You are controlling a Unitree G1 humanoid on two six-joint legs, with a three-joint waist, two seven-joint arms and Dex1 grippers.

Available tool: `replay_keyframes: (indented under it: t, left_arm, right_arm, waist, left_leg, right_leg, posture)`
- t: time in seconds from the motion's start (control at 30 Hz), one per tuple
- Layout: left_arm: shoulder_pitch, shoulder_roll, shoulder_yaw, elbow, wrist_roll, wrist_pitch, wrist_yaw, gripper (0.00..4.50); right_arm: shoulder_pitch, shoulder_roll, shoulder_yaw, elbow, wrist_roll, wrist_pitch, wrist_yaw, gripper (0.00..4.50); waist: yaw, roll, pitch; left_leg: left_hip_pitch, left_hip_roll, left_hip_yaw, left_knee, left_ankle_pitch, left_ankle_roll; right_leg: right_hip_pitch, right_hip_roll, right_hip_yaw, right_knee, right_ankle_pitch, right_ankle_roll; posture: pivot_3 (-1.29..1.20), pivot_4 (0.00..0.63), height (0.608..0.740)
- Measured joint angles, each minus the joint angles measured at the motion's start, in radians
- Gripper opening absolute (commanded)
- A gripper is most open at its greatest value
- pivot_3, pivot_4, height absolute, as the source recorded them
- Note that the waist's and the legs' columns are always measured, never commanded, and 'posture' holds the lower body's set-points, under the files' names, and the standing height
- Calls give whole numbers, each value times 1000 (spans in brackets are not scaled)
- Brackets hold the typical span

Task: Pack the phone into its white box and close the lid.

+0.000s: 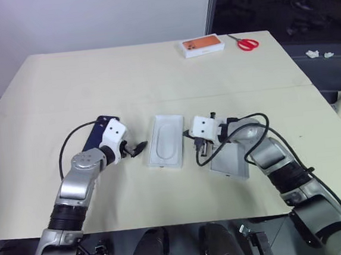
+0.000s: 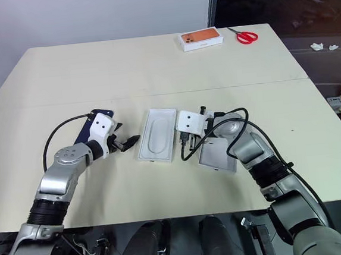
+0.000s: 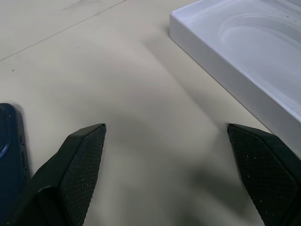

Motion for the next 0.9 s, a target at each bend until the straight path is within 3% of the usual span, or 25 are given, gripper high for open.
replay_keyframes:
  t: [0.03,0.27,0.9]
  left_arm:
    - [1,-2,-5,-5,-1,6,-7,3532]
    - [4,-15,-52,-69,0,82,-53,35]
    - [96,1,-86,-282,-50,220,-127,35]
  right_arm:
    - [0,1,5,5,-2,-4,-2,0]
    - [0,27,31,6,-21,-6,-5,0]
    - [81,-127,25,-179,31,67,182,0]
  waist:
    - [0,0,0]
    - [0,0,-1]
    - [-1,0,-1]
  left_leg:
    - [0,0,0,0,0,0]
    - [1,0,0,0,0,0]
    - [1,0,0,0,0,1]
  right_leg:
    - [0,0,0,0,0,0]
    - [1,0,0,0,0,0]
    - [2,0,0,-1,0,0]
  posture:
    - [0,150,740]
    - [0,150,740]
    - [0,150,740]
